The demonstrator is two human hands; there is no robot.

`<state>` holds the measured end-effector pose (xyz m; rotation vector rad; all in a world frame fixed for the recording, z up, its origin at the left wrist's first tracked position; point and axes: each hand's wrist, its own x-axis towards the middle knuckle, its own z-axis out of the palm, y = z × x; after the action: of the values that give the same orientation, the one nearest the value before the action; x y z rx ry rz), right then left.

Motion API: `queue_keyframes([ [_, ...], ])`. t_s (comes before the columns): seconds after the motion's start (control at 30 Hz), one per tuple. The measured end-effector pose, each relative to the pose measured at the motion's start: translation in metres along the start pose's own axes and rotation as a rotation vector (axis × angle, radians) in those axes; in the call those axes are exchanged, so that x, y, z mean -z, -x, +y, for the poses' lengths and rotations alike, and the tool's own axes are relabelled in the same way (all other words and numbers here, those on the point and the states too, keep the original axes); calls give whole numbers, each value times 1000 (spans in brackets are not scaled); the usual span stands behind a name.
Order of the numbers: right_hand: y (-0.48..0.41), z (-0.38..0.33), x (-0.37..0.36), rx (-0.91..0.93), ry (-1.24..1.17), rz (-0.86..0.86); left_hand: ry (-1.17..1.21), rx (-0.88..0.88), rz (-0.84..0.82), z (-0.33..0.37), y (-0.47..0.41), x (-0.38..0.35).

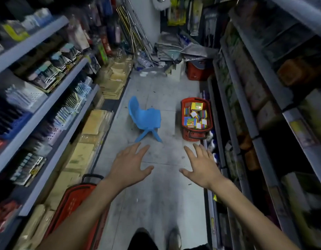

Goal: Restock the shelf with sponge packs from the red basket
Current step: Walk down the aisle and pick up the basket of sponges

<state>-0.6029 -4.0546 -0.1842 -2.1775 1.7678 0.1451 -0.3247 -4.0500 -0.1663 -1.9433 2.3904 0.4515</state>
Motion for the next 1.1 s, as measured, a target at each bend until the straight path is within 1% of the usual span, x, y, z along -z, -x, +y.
queue_keyframes([
  [0.13,-84,7,21,2,5,-2,-36,-50,34,-19,-82,16],
  [0.27,-167,13,29,-37,-9,3,-64,-126,0,-50,-175,26],
  [0.37,-224,15,37,-105,-14,18,-91,-219,-33,-77,-250,35],
  [0.47,-271,13,54,-194,-36,-20,-51,-320,-52,-100,-320,52],
  [0.6,-322,18,77,-286,-75,35,-54,-423,-50,-112,-398,77],
  [0.73,-354,33,85,-391,-129,22,-95,-523,-66,-104,-469,86],
  [0.8,-371,46,87,-444,-159,12,-123,-574,-113,-94,-507,88],
  [1.0,-423,109,89,-556,-218,54,-207,-743,-166,-44,-612,93],
  [1.1,-445,140,96,-590,-258,51,-243,-777,-196,-17,-658,97],
])
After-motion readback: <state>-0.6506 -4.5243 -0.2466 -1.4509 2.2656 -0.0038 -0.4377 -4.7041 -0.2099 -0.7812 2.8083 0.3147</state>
